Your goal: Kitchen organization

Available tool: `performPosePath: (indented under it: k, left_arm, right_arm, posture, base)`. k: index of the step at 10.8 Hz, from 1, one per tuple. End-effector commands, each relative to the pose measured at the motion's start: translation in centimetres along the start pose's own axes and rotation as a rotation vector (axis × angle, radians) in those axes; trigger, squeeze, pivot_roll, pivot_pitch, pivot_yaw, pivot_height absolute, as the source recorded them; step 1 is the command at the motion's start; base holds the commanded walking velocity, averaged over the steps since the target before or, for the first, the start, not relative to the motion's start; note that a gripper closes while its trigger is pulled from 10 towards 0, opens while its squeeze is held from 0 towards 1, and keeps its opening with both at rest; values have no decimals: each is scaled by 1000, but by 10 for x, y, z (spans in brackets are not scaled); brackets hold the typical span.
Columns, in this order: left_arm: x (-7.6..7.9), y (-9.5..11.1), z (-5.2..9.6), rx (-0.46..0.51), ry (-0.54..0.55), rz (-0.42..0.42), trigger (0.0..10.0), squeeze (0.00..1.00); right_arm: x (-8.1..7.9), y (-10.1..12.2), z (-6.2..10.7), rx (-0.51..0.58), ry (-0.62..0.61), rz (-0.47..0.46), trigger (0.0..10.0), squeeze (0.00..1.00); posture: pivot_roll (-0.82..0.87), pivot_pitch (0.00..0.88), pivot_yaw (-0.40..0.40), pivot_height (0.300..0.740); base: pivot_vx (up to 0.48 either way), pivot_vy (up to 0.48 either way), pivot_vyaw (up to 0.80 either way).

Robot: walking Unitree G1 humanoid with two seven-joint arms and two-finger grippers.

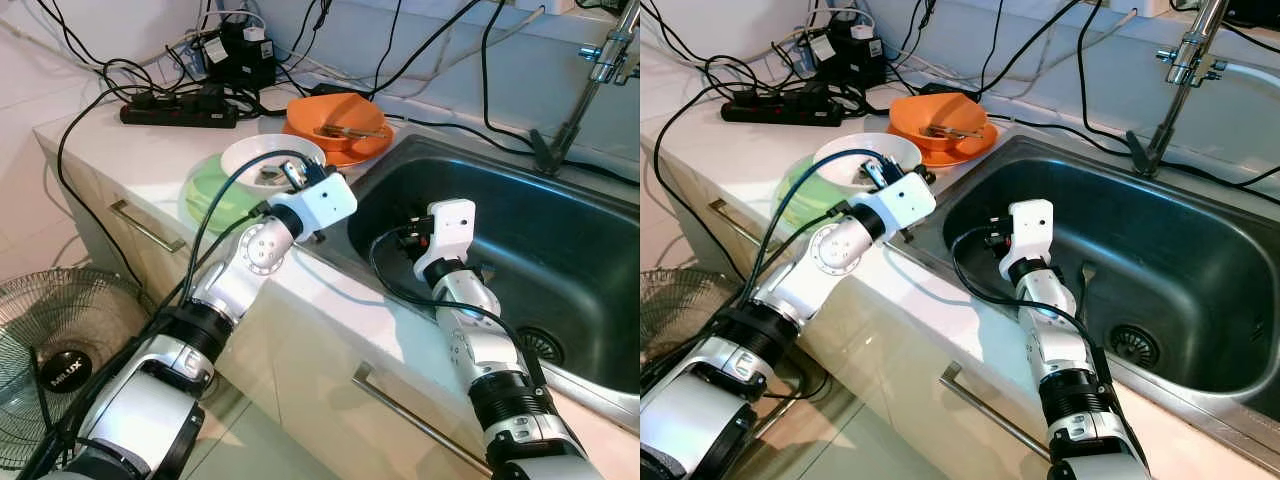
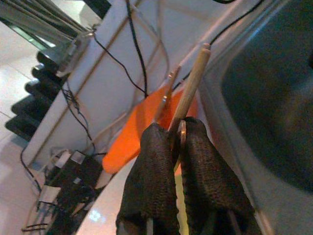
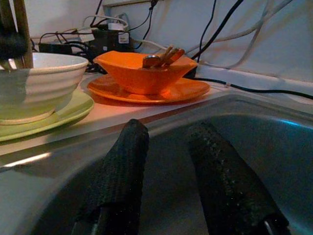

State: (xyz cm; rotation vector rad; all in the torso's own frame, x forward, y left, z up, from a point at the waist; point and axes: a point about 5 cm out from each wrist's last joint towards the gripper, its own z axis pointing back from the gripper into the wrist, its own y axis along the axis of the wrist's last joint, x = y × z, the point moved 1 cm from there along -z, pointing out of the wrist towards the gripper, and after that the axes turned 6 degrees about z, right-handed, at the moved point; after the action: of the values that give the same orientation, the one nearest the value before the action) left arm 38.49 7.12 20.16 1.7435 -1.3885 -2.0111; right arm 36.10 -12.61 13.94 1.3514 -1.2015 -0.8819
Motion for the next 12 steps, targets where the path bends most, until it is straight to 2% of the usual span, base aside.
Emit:
performPosePath:
  k: [1, 4, 5, 6, 8, 9, 10, 11, 12]
  left_arm:
    - [-4, 4, -1, 11, 8, -10, 0, 0]
    - [-10, 10, 0, 32, 21, -16, 0, 0]
    - [-9, 11, 1, 28, 9, -7, 4235, 0]
    - [-8, 9, 4, 16, -2, 8, 10000, 0]
    - [-6, 1, 8, -19, -12, 12, 10000, 0]
    - [-5, -1, 10, -35, -12, 23, 10000, 55]
    - [-5, -2, 10, -40, -5, 23, 10000, 169]
    - [-6, -1, 10, -42, -1, 21, 10000, 0]
    - [-7, 0, 10, -39, 3, 22, 10000, 0]
  right_arm:
    - [-1, 2, -2, 8, 7, -2, 10000, 0]
    - [-2, 3, -3, 9, 11, -2, 10000, 0]
    - [-2, 3, -3, 9, 12, -2, 10000, 0]
    - [-3, 3, -3, 9, 15, -1, 10000, 0]
    - [-4, 3, -4, 8, 21, -3, 10000, 0]
    - [-5, 2, -3, 5, 22, -3, 10000, 0]
    - [-4, 1, -3, 3, 21, -2, 10000, 0]
    - [-4, 1, -3, 2, 19, -1, 10000, 0]
    - [-3, 1, -3, 2, 18, 0, 10000, 0]
  posture:
    - [171, 0, 28, 740]
    - [171, 0, 26, 740]
    - [171, 0, 26, 740]
    - [171, 0, 26, 740]
    - [178, 0, 19, 740]
    - [177, 0, 15, 740]
    - [176, 0, 14, 740]
    - [176, 0, 14, 740]
    - [176, 0, 13, 740]
  base:
    - [0, 0, 0]
    - [0, 0, 0]
    - [0, 0, 0]
    - [0, 0, 0]
    - [0, 0, 0]
    - [0, 0, 0]
    - [0, 0, 0]
    - [0, 0, 0]
    - [0, 0, 0]
